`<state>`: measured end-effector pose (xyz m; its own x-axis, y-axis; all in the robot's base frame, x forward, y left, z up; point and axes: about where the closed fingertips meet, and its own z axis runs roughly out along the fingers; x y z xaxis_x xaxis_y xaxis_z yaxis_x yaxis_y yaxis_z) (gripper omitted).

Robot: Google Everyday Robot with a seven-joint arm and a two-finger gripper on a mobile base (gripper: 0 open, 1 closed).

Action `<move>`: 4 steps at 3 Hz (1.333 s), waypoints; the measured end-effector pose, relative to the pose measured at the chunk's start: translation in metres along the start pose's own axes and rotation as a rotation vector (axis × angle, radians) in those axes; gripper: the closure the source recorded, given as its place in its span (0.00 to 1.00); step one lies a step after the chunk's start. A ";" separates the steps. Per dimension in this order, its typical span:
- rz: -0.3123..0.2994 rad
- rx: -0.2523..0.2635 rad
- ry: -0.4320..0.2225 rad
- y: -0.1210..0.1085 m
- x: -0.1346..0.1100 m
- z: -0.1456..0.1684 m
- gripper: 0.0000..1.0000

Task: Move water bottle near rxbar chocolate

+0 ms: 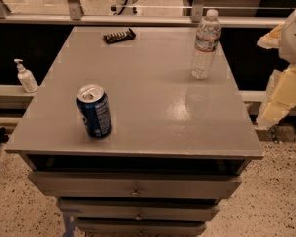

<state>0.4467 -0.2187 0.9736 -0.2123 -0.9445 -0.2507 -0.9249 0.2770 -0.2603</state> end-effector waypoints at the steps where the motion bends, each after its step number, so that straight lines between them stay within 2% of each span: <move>1: 0.030 0.038 -0.118 -0.029 0.002 0.016 0.00; 3: 0.125 0.133 -0.344 -0.104 -0.018 0.064 0.00; 4: 0.166 0.177 -0.410 -0.139 -0.028 0.084 0.00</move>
Offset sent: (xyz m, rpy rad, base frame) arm 0.1349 -0.0085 -0.0224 0.3776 -0.2443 -0.0552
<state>0.6079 -0.2155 0.9383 -0.1780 -0.7471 -0.6405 -0.8134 0.4780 -0.3315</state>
